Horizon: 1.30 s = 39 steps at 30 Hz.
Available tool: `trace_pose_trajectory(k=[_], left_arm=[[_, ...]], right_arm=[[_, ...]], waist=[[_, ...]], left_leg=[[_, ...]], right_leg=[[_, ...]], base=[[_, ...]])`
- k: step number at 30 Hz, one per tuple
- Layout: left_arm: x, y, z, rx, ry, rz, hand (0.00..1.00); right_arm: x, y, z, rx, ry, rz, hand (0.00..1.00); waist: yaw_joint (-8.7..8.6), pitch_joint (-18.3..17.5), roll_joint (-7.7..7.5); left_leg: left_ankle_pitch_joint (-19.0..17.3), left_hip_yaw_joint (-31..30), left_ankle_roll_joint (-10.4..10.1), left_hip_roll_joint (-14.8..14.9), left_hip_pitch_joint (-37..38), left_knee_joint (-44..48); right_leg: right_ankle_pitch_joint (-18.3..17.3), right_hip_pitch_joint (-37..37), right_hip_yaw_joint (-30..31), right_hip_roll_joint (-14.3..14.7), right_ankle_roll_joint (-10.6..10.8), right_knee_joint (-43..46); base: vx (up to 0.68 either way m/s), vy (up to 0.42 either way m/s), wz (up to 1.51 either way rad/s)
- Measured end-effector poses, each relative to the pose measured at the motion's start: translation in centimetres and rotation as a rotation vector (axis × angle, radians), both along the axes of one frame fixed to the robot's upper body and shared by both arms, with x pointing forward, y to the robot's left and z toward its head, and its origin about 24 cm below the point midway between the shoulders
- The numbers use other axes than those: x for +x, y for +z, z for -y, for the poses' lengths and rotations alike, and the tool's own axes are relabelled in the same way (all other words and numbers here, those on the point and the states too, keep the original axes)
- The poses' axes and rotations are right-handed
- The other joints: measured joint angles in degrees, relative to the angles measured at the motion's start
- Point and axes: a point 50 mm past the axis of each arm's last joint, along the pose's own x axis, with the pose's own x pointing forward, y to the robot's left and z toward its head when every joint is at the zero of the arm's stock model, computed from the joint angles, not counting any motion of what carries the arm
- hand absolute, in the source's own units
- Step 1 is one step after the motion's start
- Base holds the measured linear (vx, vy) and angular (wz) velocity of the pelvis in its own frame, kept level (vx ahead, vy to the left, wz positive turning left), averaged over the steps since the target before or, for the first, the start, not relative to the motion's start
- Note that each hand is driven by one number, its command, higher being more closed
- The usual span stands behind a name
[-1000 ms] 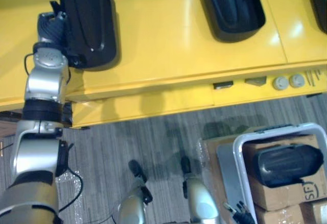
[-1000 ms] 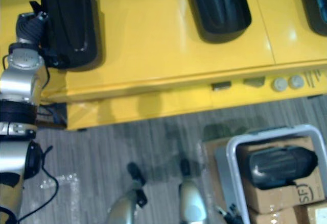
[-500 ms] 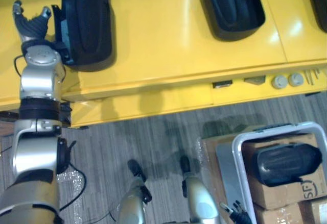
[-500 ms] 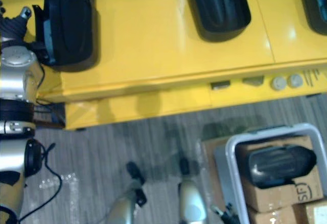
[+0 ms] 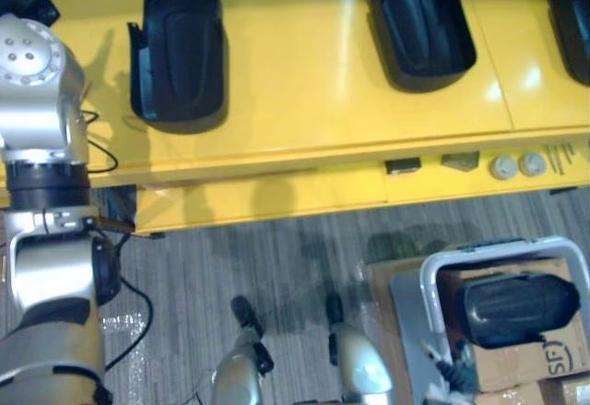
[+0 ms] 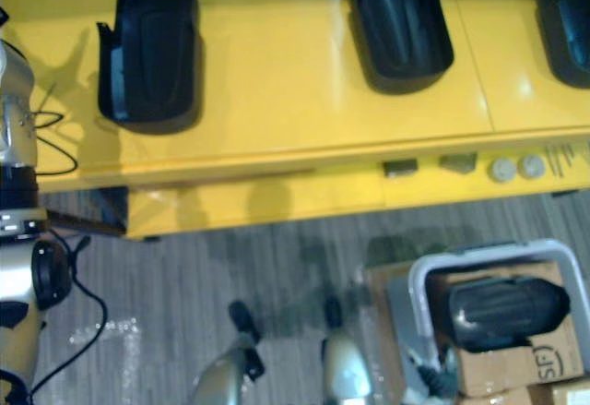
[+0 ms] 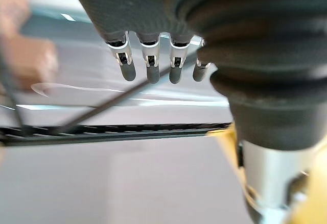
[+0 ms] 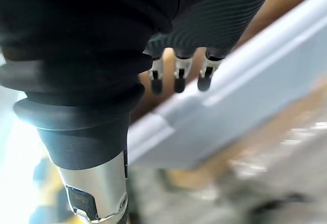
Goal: Walk over and take plastic housings, then place them on the shelf
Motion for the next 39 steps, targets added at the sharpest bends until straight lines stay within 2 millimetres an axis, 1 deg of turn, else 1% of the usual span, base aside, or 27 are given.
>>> trace_pose_trajectory(k=[3,5,7,8,9,10,11,12,13,15,17,18,19,20,21,22,23,25,26,27,28,30,31,33,35,38,39], left_arm=[[-1.0,-2.7,0.6,0.103,-0.05,-0.027,0.0],[-2.1,-5.2,1.0,0.158,-0.107,-0.063,0.0],[-4.3,-8.2,1.1,0.189,-0.16,-0.083,0.0],[-5.2,-9.1,1.0,0.194,-0.169,-0.088,0.0],[-6.9,-11.3,1.0,0.194,-0.188,-0.119,0.0],[-7.7,-12.3,1.0,0.197,-0.191,-0.14,0.0],[-9.2,-14.5,0.8,0.2,-0.169,-0.197,0.0],[-10.6,-16.6,0.7,0.175,-0.157,-0.255,0.0],[-12.3,-18.8,0.5,0.122,-0.138,-0.316,0.0],[-13.5,-20.5,0.4,0.071,-0.119,-0.369,0.0],[-14.3,-23.0,0.3,-0.019,-0.105,-0.452,0.0],[-14.3,-24.6,0.0,-0.065,-0.083,-0.522,0.0],[-14.1,-25.7,-0.2,-0.082,-0.06,-0.581,0.0],[-14.0,-27.4,-0.3,-0.119,-0.041,-0.666,0.0],[-14.0,-31.0,0.0,-0.223,-0.047,-0.822,0.0],[-14.3,-33.6,0.4,-0.306,-0.062,-0.92,0.0],[-14.6,-35.4,0.8,-0.372,-0.083,-0.982,0.0],[-16.7,-42.2,2.8,-0.571,-0.157,-1.265,0.0],[-17.5,-43.8,3.2,-0.61,-0.168,-1.335,0.0],[-18.7,-45.6,3.7,-0.653,-0.179,-1.427,0.0],[-20.9,-48.3,4.2,-0.72,-0.193,-1.573,0.0],[-23.1,-49.9,4.3,-0.788,-0.184,-1.662,0.0],[-24.7,-50.8,4.5,-0.825,-0.171,-1.723,0.0],[-25.7,-51.3,4.8,-0.861,-0.185,-1.756,0.0],[-26.8,-51.7,5.0,-0.898,-0.188,-1.78,0.0],[-27.4,-51.9,5.1,-0.912,-0.199,-1.787,0.0],[-27.4,-51.9,5.1,-0.914,-0.203,-1.785,0.0]], right_arm=[[0.5,1.1,0.2,-0.058,-0.076,0.016,0.0],[0.1,2.2,0.9,-0.126,-0.176,0.039,0.0],[0.0,4.1,2.0,-0.212,-0.311,0.102,0.0],[0.1,4.9,2.3,-0.238,-0.351,0.135,0.0],[0.1,6.7,3.0,-0.3,-0.444,0.212,0.0],[0.0,7.7,3.4,-0.329,-0.49,0.257,0.0],[0.0,9.9,4.0,-0.397,-0.572,0.351,0.0],[-0.2,12.3,4.7,-0.467,-0.651,0.454,0.0],[-0.2,15.4,5.3,-0.549,-0.734,0.615,0.0],[-0.1,17.8,5.5,-0.591,-0.782,0.742,0.0],[0.5,21.2,5.5,-0.648,-0.812,0.937,0.0],[1.1,22.6,5.4,-0.657,-0.793,1.02,0.0],[1.3,23.3,5.3,-0.661,-0.776,1.058,0.0],[1.7,24.1,5.0,-0.669,-0.738,1.104,0.0],[2.3,25.5,4.4,-0.682,-0.657,1.18,0.0],[3.0,26.3,3.9,-0.683,-0.593,1.225,0.0],[3.5,26.9,3.6,-0.69,-0.535,1.25,0.0],[6.1,29.4,1.7,-0.721,-0.255,1.343,0.0],[7.0,30.1,1.0,-0.728,-0.18,1.362,0.0],[8.5,31.2,0.0,-0.736,-0.064,1.379,0.0],[11.4,32.7,-1.6,-0.781,0.137,1.354,0.0],[14.1,33.5,-3.1,-0.805,0.326,1.28,0.0],[16.2,33.8,-4.7,-0.835,0.49,1.2,0.0],[17.9,33.6,-6.6,-0.861,0.663,1.116,0.0],[19.3,32.8,-8.8,-0.88,0.835,1.025,0.0],[20.6,31.5,-10.5,-0.94,0.991,0.896,0.0],[20.7,31.3,-10.7,-0.956,1.004,0.879,0.0]], waist=[[0.52,-4.92,0.78],[0.7,-7.98,1.88],[1.68,-11.05,3.07],[2.06,-11.71,3.4],[3.07,-13.48,4.11],[3.63,-14.09,4.11],[5.22,-14.71,4.2],[6.21,-15.57,4.15],[7.02,-16.09,3.62],[7.87,-16.79,2.91],[8.23,-17.55,1.51],[8.51,-18.06,1.23],[8.58,-18.32,1.22],[8.64,-18.91,1.24],[8.48,-19.84,1.09],[8.5,-20.09,1.29],[8.45,-20.32,1.45],[8.5,-20.73,1.36],[8.49,-20.86,1.13],[8.6,-20.87,0.85],[9.51,-21.08,-0.16],[10.74,-21.04,-1.81],[11.85,-21.07,-2.94],[12.56,-20.88,-3.73],[13.05,-20.77,-3.69],[13.67,-20.15,-3.07],[13.92,-19.94,-2.95]], left_leg=[[-0.77,-0.81,0.06,-0.55,1.03,-0.01],[-0.79,-2.22,0.09,-1.06,2.48,-0.01],[-1.15,-3.8,0.17,-1.47,3.76,-0.05],[-1.27,-4.2,0.17,-1.57,3.93,-0.06],[-1.64,-4.93,0.27,-1.72,3.9,-0.06],[-1.78,-4.97,0.2,-1.81,4.18,-0.07],[-2.24,-5.22,0.11,-1.97,4.89,-0.07],[-2.72,-6.36,0.2,-2.21,5.15,-0.08],[-2.71,-7.04,0.2,-2.34,5.76,-0.08],[-2.6,-7.15,0.08,-2.41,5.63,-0.08],[-2.0,-7.85,0.01,-2.84,5.47,-0.1],[-1.62,-8.04,0.01,-2.92,5.48,-0.13],[-1.49,-8.28,-0.02,-3.05,5.49,-0.13],[-1.25,-9.05,0.09,-3.27,5.21,-0.14],[-0.92,-10.17,0.3,-3.63,4.44,-0.14],[-0.7,-10.59,0.28,-3.85,4.24,-0.14],[-0.46,-11.07,0.28,-4.0,3.64,-0.14],[0.46,-12.91,0.46,-4.43,2.2,-0.15],[0.66,-13.28,0.48,-4.41,1.67,-0.14],[0.89,-13.81,0.71,-4.32,1.09,-0.16],[1.36,-14.25,1.13,-4.22,0.61,-0.15],[1.4,-14.44,1.14,-4.09,0.56,-0.14],[1.5,-14.98,1.16,-4.1,0.48,-0.12],[1.83,-16.58,1.08,-4.5,0.55,-0.11],[1.92,-17.7,1.01,-4.66,0.59,-0.13],[2.06,-18.66,0.81,-4.4,0.57,-0.14],[2.14,-18.77,0.69,-4.31,0.56,-0.15]], right_leg=[[0.0,2.96,-2.52,-0.53,0.02,-2.24],[0.0,5.97,-4.86,-1.04,0.03,-3.09],[0.0,8.7,-7.15,-1.4,0.03,-3.76],[0.0,9.31,-7.67,-1.5,0.03,-3.86],[0.0,10.1,-8.74,-1.63,0.03,-4.15],[0.0,10.56,-8.87,-1.69,0.03,-4.43],[0.01,11.82,-9.53,-1.81,0.03,-5.02],[0.01,13.09,-10.73,-1.89,0.03,-5.61],[0.0,14.3,-11.86,-1.92,0.02,-6.07],[-0.01,14.5,-12.03,-1.91,0.01,-6.6],[-0.86,15.29,-13.45,-2.04,-0.11,-7.81],[-1.28,15.27,-13.71,-2.03,0.36,-7.62],[-1.5,15.24,-13.94,-2.03,0.44,-7.58],[-1.71,15.24,-14.55,-2.0,0.54,-7.3],[-2.17,15.02,-15.23,-2.08,1.23,-7.14],[-2.19,15.04,-15.63,-2.14,1.28,-7.13],[-2.23,14.99,-16.08,-2.22,1.34,-7.14],[-1.91,14.09,-17.18,-2.36,2.0,-7.17],[-1.76,13.71,-17.52,-2.37,2.2,-7.22],[-1.62,13.39,-17.73,-2.38,2.21,-7.21],[-1.19,13.2,-17.92,-2.35,1.75,-7.31],[-0.92,13.31,-17.97,-2.06,1.75,-7.43],[-0.8,13.56,-18.08,-1.92,1.61,-7.29],[-0.96,14.57,-18.54,-1.89,1.33,-7.37],[-1.57,15.14,-19.3,-1.83,0.38,-6.98],[-1.9,15.3,-19.54,-1.41,0.07,-6.66],[-2.2,15.31,-19.54,-1.31,-0.22,-6.6]], base=[[0.08,0.023,0.23],[0.11,0.026,0.42],[0.09,0.025,0.4],[0.06,0.03,0.39],[0.03,0.026,0.26],[0.05,0.032,0.24],[0.02,0.024,0.26],[0.01,0.025,0.46],[-0.03,0.019,0.46],[-0.04,0.013,0.18],[-0.09,-0.004,0.14],[-0.1,0.001,0.14],[-0.08,0.013,0.16],[-0.07,0.02,0.33],[-0.05,0.027,0.35],[-0.04,0.027,0.3],[-0.01,0.04,0.25],[0.0,0.036,0.33],[0.01,0.016,0.26],[0.02,0.013,0.22],[0.02,0.008,0.15],[0.04,-0.013,0.09],[0.06,-0.027,0.15],[0.06,-0.019,0.41],[0.01,-0.009,0.35],[-0.03,-0.018,0.09],[-0.07,-0.029,0.07]])
